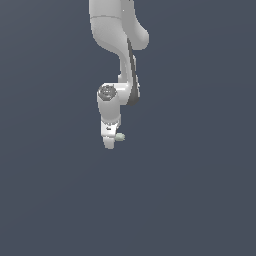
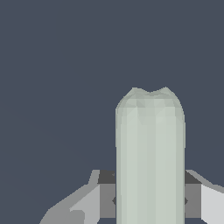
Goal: Pick up the object and move it to a goal position.
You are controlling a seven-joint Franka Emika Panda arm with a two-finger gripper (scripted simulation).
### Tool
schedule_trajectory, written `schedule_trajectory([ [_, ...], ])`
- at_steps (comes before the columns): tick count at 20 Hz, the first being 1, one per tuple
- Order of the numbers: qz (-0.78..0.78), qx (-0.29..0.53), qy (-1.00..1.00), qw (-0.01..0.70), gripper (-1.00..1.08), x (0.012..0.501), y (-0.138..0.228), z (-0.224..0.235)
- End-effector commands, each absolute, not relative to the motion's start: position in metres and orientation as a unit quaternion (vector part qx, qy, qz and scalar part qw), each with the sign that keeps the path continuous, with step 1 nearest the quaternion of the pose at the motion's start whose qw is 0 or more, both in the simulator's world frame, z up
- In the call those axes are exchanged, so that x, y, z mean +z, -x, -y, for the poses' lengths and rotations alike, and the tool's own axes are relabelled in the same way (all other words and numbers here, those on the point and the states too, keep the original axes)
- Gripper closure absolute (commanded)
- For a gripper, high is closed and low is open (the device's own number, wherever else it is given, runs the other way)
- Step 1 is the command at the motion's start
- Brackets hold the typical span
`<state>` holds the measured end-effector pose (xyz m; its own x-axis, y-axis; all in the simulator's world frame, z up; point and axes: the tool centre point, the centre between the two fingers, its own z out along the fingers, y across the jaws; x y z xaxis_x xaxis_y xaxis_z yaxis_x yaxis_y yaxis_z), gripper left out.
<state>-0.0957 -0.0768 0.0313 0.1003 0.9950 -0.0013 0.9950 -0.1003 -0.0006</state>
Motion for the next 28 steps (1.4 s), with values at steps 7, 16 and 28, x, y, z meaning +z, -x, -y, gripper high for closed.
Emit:
schedule_trajectory([
  [7, -0.671, -0.001, -0.741, 0.001, 1.08, 0.077, 0.097, 0.030],
  [16, -0.672, -0.002, -0.740, 0.000, 1.08, 0.155, 0.099, -0.050],
  [28, -0.672, -0.001, -0.740, -0.001, 1.08, 0.261, 0.099, -0.157],
])
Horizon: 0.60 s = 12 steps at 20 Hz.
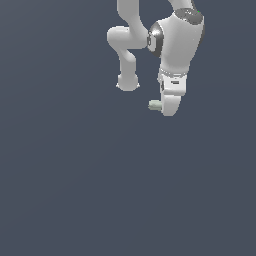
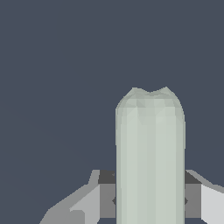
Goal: Pick up the object and move it to a goal position.
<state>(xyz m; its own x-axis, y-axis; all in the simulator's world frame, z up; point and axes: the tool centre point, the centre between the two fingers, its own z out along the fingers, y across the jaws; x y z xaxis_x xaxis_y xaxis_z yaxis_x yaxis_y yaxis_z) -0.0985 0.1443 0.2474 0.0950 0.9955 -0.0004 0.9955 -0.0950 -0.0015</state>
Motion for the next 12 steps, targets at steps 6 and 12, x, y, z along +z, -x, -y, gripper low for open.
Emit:
schedule_trajectory([
  [6, 0.671, 0.000, 0.741, 0.000, 1.08, 0.305, 0.096, -0.200],
  [12, 0.671, 0.000, 0.742, 0.000, 1.08, 0.332, 0.093, -0.226],
])
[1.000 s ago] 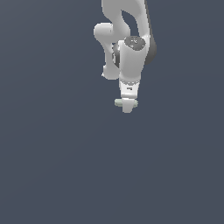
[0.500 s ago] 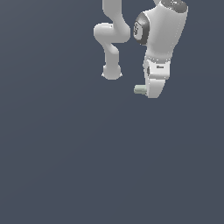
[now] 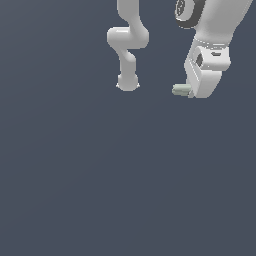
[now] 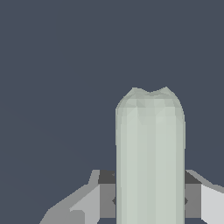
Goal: Pick up the object and move it to a goal position.
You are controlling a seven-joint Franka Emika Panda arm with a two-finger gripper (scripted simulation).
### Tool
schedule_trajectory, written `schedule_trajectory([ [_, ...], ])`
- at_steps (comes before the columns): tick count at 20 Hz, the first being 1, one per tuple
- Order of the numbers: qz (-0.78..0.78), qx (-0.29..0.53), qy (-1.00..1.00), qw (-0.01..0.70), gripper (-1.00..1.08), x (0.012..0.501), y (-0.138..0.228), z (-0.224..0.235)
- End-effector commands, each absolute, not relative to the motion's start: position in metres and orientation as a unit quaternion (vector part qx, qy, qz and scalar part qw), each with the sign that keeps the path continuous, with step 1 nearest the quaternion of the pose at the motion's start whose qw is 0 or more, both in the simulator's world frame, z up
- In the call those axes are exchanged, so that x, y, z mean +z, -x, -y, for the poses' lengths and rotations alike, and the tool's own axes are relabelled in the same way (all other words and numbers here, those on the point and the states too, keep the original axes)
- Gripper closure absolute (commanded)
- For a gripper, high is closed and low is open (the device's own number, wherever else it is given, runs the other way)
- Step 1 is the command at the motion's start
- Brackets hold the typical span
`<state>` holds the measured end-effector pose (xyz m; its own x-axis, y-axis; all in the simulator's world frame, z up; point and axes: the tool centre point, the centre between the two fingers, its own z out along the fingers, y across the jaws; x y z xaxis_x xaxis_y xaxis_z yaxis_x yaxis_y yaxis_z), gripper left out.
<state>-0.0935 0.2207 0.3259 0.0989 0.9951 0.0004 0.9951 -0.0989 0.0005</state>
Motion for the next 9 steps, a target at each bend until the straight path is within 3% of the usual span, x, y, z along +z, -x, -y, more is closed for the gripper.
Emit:
schedule_trajectory([
  [1, -0.671, 0.000, -0.742, 0.000, 1.08, 0.3346, 0.0924, -0.2292],
  [9, -0.670, 0.000, -0.742, 0.000, 1.08, 0.3439, 0.0902, -0.2386],
])
